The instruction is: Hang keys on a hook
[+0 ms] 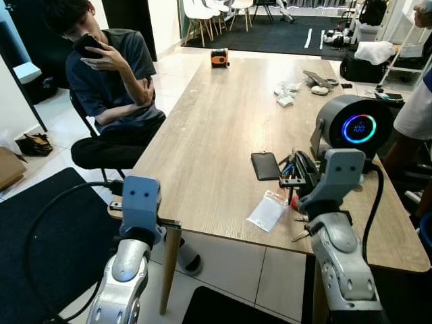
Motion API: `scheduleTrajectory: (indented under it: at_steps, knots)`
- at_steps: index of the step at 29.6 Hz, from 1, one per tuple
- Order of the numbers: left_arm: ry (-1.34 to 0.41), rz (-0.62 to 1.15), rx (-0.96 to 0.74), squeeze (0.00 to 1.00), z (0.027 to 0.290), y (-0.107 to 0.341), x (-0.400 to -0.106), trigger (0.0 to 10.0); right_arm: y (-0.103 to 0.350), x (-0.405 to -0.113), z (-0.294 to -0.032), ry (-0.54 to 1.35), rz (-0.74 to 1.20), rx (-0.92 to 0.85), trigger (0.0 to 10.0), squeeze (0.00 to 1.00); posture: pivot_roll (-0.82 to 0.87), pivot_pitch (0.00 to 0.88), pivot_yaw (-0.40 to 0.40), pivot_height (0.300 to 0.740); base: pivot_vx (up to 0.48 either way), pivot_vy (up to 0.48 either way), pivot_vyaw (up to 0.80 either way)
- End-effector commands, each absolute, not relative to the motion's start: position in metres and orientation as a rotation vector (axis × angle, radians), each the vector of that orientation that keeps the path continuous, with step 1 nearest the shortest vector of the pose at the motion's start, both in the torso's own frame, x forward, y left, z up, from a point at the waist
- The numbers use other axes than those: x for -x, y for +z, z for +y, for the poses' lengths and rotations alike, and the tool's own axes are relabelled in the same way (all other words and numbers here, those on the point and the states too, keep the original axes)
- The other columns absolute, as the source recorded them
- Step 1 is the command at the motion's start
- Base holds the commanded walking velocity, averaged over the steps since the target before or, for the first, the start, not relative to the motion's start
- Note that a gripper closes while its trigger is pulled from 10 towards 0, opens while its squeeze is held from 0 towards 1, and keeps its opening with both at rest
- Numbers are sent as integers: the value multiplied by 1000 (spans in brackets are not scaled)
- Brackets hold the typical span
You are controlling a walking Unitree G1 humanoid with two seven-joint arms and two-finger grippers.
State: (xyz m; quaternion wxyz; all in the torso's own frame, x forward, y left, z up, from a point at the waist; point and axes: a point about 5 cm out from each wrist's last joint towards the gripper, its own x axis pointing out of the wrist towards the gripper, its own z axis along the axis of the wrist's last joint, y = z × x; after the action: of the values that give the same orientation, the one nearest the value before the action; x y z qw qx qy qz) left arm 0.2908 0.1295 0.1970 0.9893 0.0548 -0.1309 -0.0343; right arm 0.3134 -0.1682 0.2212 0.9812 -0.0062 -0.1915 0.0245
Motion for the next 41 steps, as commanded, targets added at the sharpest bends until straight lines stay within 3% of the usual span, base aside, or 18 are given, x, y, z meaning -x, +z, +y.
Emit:
scheduleTrajectory:
  at_steps: [1,7,13,31,41]
  knots:
    - [-67,-268,-128,0,130,196,-293,10000,223,-308,-168,50,-406,36,10000,0,4,108,76,740,0,0,0]
    - [-117,-251,-103,0,112,195,-301,10000,217,-299,-188,-32,-396,86,10000,0,-22,113,115,740,0,0,0]
    - [-113,-256,-124,0,100,194,-309,10000,219,-298,-191,-53,-408,89,10000,0,-33,115,130,740,0,0,0]
    - [-173,-200,-132,0,113,193,-313,10000,215,-297,-165,16,-403,54,10000,0,22,140,159,740,0,0,0]
    - [-246,-175,-110,0,103,193,-313,10000,215,-281,-177,-47,-406,93,10000,0,-19,193,227,740,0,0,0]
